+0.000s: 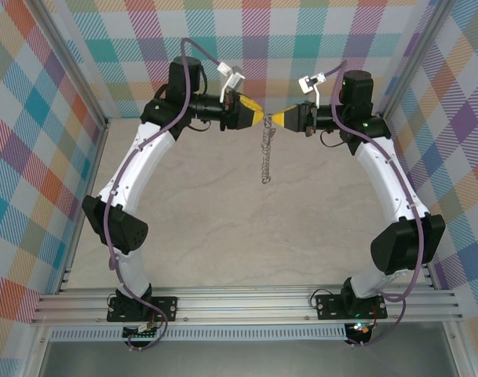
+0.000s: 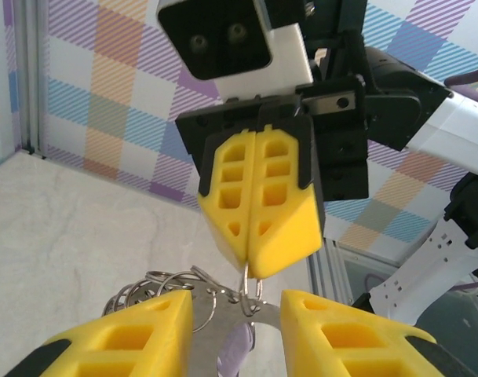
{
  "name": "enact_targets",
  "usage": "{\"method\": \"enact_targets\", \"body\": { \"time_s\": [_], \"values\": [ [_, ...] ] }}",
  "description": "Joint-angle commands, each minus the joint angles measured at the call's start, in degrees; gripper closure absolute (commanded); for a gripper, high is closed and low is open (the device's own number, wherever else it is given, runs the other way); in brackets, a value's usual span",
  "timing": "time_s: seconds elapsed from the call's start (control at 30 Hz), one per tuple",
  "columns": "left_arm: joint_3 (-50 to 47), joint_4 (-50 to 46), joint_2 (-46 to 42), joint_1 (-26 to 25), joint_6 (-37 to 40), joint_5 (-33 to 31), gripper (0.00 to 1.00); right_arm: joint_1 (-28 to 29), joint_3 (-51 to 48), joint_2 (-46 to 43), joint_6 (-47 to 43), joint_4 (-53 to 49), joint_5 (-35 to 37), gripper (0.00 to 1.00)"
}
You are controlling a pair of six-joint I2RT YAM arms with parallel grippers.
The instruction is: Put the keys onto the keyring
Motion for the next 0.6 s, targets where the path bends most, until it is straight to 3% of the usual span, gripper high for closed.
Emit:
{"method": "enact_targets", "body": {
  "time_s": [0.0, 0.57],
  "values": [
    [2.51, -1.18, 0.47, -0.43, 1.04, 2.70, 0.65, -0.13, 1.33, -0.10, -0.08, 2.58, -2.82, 1.00],
    [5.01, -2.56, 2.06, -2.78, 1.45, 3.67, 0.65, 0.31, 1.14, 0.31, 1.29, 4.68, -2.59, 1.00]
  ]
}}
